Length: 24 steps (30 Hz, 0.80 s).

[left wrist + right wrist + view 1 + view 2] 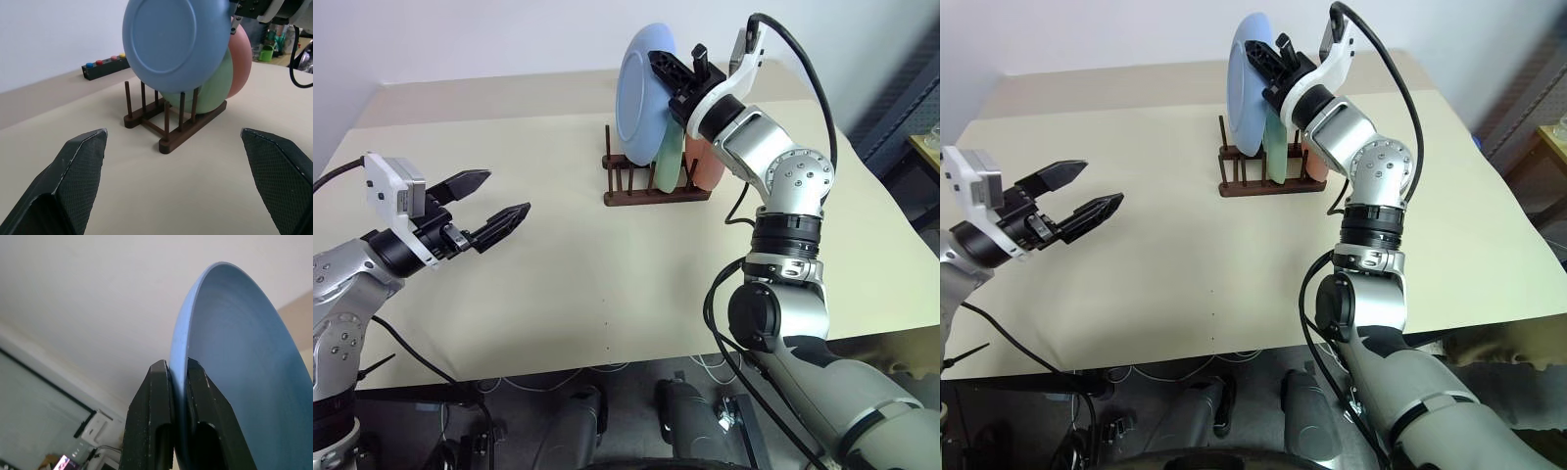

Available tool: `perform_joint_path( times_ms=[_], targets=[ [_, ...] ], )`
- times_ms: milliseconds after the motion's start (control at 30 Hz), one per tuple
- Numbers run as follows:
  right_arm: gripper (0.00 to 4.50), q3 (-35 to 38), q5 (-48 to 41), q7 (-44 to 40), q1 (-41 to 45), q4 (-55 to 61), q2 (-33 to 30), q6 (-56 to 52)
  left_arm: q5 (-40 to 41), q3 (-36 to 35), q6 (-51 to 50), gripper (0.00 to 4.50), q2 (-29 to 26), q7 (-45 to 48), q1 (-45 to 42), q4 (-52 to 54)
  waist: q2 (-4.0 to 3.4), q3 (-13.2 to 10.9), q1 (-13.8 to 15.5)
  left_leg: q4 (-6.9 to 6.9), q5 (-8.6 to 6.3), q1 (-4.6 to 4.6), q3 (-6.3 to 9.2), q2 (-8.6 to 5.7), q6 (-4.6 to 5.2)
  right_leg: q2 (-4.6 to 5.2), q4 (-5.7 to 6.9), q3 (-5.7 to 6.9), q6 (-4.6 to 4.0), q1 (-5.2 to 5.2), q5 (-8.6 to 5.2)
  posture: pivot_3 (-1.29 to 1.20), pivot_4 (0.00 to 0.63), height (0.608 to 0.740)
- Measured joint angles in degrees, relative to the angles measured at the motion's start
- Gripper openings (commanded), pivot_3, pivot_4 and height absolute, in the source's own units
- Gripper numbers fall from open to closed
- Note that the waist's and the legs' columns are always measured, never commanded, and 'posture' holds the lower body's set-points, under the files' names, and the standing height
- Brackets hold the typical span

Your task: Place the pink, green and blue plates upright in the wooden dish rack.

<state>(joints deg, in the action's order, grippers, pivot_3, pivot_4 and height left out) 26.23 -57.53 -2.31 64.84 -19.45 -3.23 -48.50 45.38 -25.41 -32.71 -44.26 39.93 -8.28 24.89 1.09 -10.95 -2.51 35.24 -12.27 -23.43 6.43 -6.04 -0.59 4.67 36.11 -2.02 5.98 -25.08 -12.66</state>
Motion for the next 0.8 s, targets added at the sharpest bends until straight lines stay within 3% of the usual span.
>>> perform_joint_path(
  times_ms=[800],
  targets=[
    [0.00,1.27,-1.97,1.42,4.58,-5.06,-1.42,-2.46,-0.18,0.20,0.75,4.48,1.21,-0.37,0.04,0.03,-0.01,0.00,-0.05,-0.01,0.00,0.00,-0.01,0.01,0.00,0.00,0.00,0.00,0.00,-0.01,0.00,0.00,0.150,0.740]
  ],
)
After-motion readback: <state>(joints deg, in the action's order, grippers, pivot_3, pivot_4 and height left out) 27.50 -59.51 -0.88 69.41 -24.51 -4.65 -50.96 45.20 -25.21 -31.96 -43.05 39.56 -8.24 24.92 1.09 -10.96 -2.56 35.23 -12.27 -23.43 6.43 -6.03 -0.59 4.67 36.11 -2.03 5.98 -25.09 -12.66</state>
